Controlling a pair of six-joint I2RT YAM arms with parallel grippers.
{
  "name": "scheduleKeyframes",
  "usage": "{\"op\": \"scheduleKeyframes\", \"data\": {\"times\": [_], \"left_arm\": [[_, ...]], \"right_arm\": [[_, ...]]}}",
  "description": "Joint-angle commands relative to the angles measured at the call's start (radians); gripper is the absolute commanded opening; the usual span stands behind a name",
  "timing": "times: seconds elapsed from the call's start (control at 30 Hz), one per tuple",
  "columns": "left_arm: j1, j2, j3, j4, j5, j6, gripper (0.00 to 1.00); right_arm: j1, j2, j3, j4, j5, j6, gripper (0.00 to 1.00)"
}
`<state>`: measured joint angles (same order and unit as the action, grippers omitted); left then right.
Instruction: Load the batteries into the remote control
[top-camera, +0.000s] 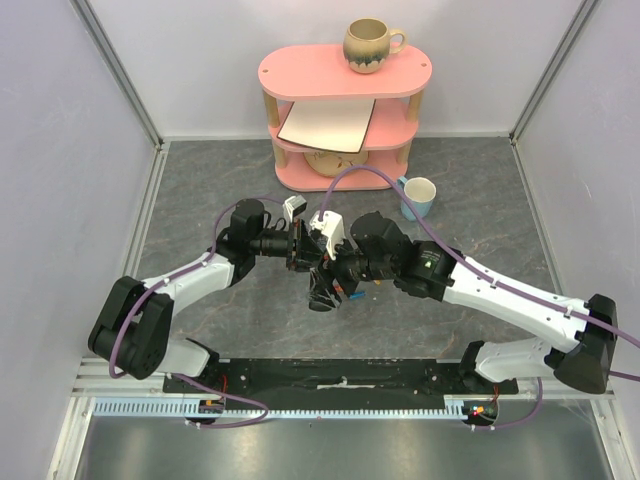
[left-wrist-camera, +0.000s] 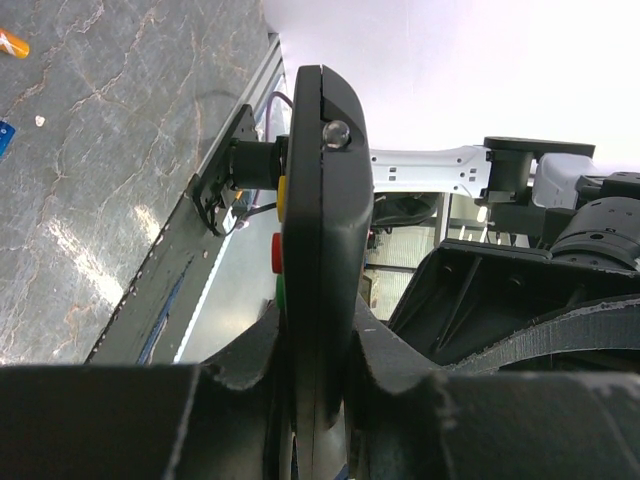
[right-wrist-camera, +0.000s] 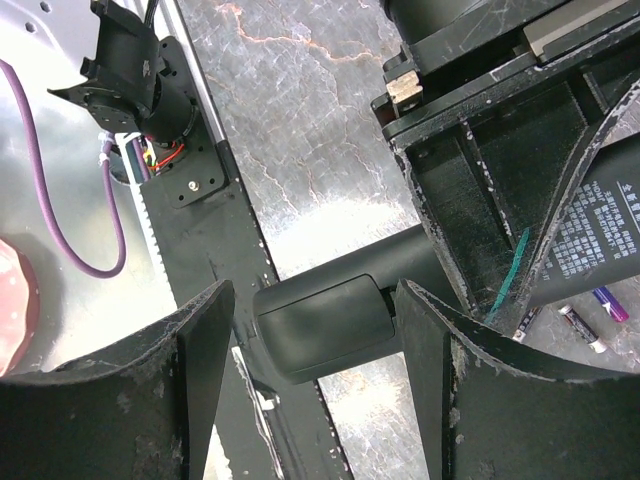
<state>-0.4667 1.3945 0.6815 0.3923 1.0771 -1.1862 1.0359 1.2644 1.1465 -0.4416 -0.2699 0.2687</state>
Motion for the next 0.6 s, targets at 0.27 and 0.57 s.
{"op": "scheduleKeyframes", "data": {"times": [0.27,0.57], "left_arm": [[0.005,-0.011,0.089,0.062,0.024,-0.059,0.02],[0.019,-0.014,0.085,0.063,0.02,-0.059,0.02]], "right_arm": [[0.019,0.062,-0.034,-0.109,-0.138,-0.013,0.72],[0.024,0.058,-0.033,-0.12,-0.184,0.0,0.71]]}}
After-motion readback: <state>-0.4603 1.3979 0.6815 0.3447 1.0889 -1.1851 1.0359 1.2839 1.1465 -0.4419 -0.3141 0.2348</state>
